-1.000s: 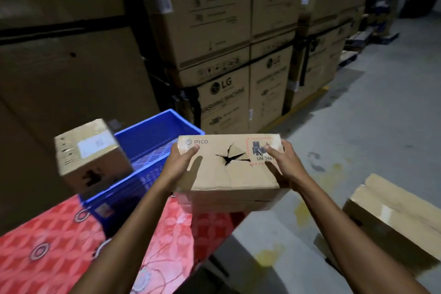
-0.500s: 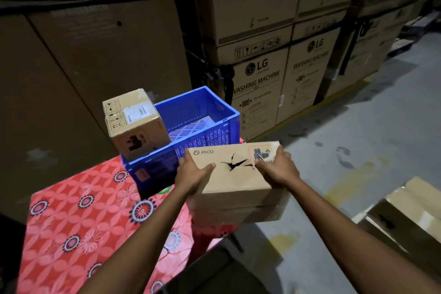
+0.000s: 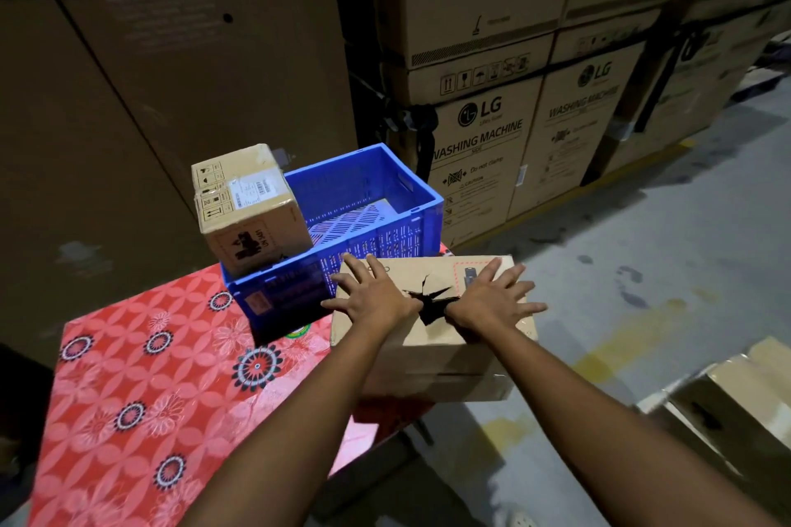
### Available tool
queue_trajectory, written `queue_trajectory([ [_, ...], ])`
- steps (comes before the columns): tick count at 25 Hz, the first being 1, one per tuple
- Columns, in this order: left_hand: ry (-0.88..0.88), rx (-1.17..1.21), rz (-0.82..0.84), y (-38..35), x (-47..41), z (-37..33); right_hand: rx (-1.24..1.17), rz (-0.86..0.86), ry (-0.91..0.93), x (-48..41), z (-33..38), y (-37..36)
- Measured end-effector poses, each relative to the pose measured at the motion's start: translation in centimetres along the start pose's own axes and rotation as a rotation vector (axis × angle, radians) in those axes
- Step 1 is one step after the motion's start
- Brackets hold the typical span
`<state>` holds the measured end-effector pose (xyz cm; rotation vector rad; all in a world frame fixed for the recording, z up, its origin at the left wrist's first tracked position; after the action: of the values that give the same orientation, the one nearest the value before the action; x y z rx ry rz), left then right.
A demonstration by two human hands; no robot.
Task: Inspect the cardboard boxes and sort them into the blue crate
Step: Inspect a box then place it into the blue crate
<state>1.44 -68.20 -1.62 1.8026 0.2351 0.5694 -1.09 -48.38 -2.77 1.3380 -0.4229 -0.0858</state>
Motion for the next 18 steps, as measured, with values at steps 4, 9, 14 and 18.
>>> queue_trajectory([
  [4,0.026,-0.027,-0.067,-0.1,-0.2,-0.8,0.010,-0.070,-0.018,-0.2,1.1,-0.3],
  [9,-0.104,0.033,-0.134,0.5,-0.5,1.4,-0.071,-0.051,0.112,-0.8,-0.5,0.3],
  [14,-0.123,0.256,-0.067,1.0,-1.5,3.5,-0.337,0.066,0.146,-2.8,-2.7,0.9],
  [18,-0.061,0.353,-0.060,1.3,-2.2,4.3,-0.413,0.067,0.136,-2.5,-3.2,0.8],
])
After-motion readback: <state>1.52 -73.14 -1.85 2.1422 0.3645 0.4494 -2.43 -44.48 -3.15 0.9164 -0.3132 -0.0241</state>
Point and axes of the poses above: each hand's wrist, its own x-axis away from the middle knuckle, its own y-axis out of the back of the hand, z = x × y, the point moved 7 cm from there along -x, towards the middle knuckle, and after that the axes turned 3 degrees about -z, right-handed, at the moved point
